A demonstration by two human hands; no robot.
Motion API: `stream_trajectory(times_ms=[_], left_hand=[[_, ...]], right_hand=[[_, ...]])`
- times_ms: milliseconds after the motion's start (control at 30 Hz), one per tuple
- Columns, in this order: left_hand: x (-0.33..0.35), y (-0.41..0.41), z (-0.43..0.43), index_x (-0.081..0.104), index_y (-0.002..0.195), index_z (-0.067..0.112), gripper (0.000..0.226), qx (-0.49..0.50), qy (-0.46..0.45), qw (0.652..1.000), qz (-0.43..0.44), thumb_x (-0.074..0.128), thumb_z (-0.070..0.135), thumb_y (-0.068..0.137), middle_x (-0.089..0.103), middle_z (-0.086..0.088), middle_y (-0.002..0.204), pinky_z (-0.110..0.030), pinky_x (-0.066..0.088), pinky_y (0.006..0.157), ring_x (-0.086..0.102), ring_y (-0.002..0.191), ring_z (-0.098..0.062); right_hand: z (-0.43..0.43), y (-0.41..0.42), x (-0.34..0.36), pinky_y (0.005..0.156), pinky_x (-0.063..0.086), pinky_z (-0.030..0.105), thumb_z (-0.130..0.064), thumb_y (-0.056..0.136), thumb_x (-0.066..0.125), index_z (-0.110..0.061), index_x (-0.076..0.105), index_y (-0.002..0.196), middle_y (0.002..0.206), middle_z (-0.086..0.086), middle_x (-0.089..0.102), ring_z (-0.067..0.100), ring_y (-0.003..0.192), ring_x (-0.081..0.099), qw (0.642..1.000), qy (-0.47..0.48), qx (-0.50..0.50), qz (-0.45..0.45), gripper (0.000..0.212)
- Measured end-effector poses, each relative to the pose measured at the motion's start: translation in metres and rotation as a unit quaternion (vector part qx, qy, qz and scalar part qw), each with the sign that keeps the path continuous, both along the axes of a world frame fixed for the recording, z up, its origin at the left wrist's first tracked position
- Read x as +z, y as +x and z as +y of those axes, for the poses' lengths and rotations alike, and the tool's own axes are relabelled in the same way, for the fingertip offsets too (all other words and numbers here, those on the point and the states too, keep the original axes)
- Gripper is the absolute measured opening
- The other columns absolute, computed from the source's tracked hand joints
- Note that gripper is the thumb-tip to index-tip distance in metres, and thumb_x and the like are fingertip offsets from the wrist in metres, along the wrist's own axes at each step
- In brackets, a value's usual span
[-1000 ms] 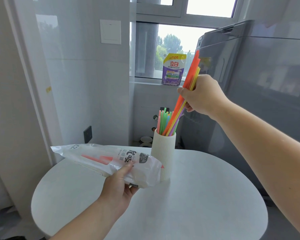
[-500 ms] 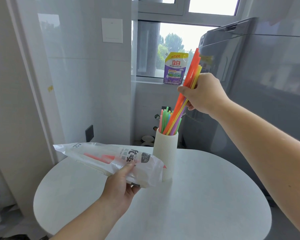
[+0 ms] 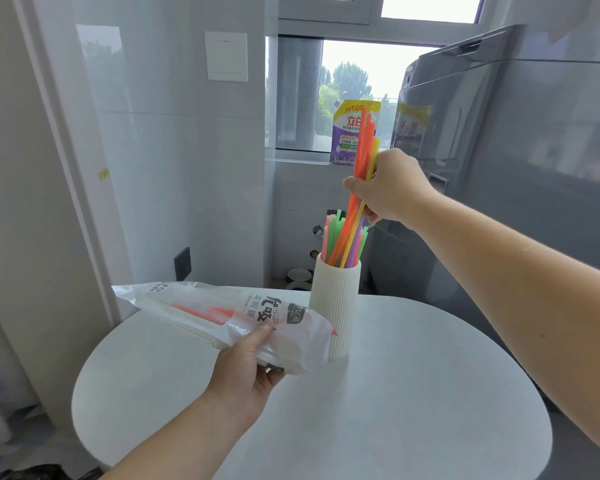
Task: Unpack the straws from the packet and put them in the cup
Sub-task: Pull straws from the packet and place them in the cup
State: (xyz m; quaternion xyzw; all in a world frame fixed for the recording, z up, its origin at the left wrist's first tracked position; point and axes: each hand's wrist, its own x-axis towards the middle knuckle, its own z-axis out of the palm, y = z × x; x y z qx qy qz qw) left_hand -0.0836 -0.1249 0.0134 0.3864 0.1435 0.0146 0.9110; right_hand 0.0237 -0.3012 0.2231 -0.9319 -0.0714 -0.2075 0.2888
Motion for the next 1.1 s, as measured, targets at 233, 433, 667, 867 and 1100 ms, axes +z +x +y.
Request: stream_trajectory(times_ms=[233,433,667,867,1100], left_hand=[[0.001,-0.001,0.001,0.07,0.126,0.009,0.031,-0.001,0.0,1.0,0.006,0.067,0.008,0.094,0.079,-0.01,0.105,-0.029,0.057,0.049,0.074,0.083,-0.022],[0.0,0.0,0.002,0.071,0.124,0.009,0.031,-0.003,0.005,1.0,0.008,0.067,0.009,0.093,0.079,-0.009,0.103,-0.029,0.057,0.048,0.073,0.081,-0.022],[0.0,-0.002,-0.001,0.072,0.12,0.008,0.026,-0.015,0.012,1.0,0.004,0.065,0.009,0.095,0.08,-0.008,0.099,-0.029,0.058,0.051,0.075,0.076,-0.019],[-0.001,-0.001,0.002,0.071,0.122,0.008,0.028,-0.014,0.016,1.0,0.002,0.065,0.009,0.095,0.08,-0.01,0.103,-0.03,0.06,0.053,0.075,0.08,-0.021],[-0.002,0.0,0.003,0.071,0.121,0.007,0.027,-0.021,0.02,1.0,0.003,0.064,0.01,0.096,0.08,-0.009,0.101,-0.03,0.061,0.059,0.074,0.081,-0.021]], right_hand=[[0.004,0.006,-0.018,0.07,0.065,0.039,-0.036,0.097,0.063,-0.009,0.063,0.102,0.095,0.009,0.072,0.024,0.07,0.075,1.0,0.012,0.001,0.021,0.028],[0.0,0.007,-0.022,0.068,0.065,0.038,-0.037,0.097,0.063,-0.008,0.062,0.109,0.101,0.008,0.072,0.024,0.072,0.076,0.998,-0.003,0.014,0.059,0.031],[0.001,0.01,-0.031,0.06,0.064,0.032,-0.04,0.097,0.062,-0.012,0.059,0.106,0.102,0.007,0.071,0.022,0.066,0.075,0.999,-0.018,0.004,0.05,0.029],[0.002,0.013,-0.046,0.063,0.058,0.028,-0.045,0.093,0.066,-0.014,0.065,0.084,0.096,0.007,0.071,0.018,0.071,0.07,0.999,-0.04,-0.008,-0.004,0.032],[0.001,0.013,-0.058,0.061,0.058,0.03,-0.048,0.089,0.069,-0.01,0.069,0.078,0.086,0.009,0.074,0.015,0.066,0.069,1.0,0.008,-0.002,0.024,0.04]])
